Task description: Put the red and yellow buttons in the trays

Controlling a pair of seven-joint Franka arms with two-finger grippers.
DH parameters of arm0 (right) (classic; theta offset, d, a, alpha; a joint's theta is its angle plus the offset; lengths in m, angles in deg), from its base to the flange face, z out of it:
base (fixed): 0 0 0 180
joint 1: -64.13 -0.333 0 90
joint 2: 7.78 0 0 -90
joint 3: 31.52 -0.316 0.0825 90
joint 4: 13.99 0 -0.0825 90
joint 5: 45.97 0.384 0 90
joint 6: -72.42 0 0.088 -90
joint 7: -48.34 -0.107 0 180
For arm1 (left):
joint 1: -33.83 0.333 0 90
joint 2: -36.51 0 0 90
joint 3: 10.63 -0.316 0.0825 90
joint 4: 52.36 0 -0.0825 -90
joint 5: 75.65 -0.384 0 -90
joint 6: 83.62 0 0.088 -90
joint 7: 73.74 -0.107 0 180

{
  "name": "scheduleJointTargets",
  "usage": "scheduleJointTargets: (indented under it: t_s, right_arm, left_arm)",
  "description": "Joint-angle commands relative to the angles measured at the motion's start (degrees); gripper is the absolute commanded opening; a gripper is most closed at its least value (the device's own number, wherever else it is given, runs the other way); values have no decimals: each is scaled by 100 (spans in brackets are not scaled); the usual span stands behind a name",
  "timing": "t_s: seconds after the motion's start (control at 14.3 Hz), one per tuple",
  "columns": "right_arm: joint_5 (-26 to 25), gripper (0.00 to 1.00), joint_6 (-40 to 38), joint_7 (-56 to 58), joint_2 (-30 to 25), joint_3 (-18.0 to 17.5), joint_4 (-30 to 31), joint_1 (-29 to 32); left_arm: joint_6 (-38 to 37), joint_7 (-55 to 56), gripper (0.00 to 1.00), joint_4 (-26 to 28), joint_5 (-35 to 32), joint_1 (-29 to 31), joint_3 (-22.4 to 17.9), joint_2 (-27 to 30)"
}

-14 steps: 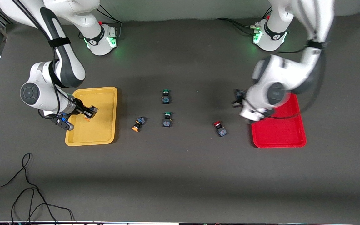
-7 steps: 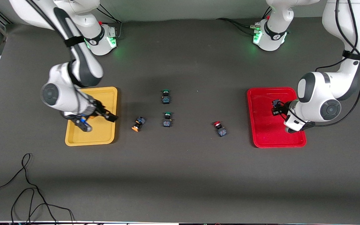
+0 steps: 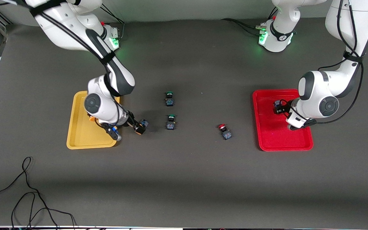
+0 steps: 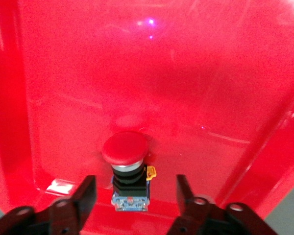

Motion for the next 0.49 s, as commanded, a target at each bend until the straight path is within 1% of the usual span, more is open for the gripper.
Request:
scheduleJointTargets:
  t_s: [0.0,0.07,0.14,0.21,0.28,0.35,0.42]
  right_arm:
    - [31,95,192,-171,111,-25,10,-41]
    - [31,78,227,-163,120,-25,10,-41]
    - [31,54,227,-128,120,-25,10,-33]
    - [31,34,219,-119,94,-25,19,-24]
    - [31,16,175,-110,59,-25,10,-15]
    - [23,5,114,-93,24,-16,10,-6]
    - [31,0,-43,-49,-72,2,10,20]
  left_arm:
    - [-929,84,100,-606,-36,-36,88,216]
    - [-1255,258,100,-958,-1,-124,123,164]
    - [-1467,590,100,-1327,0,-342,167,85]
    - [-1565,994,100,-1748,0,-623,168,-46]
    - [-1592,1459,100,-2135,9,-896,176,-291]
    - [-1575,2021,100,-2522,9,-1185,176,-589]
    - [-1496,2548,100,-2918,17,-1458,176,-967]
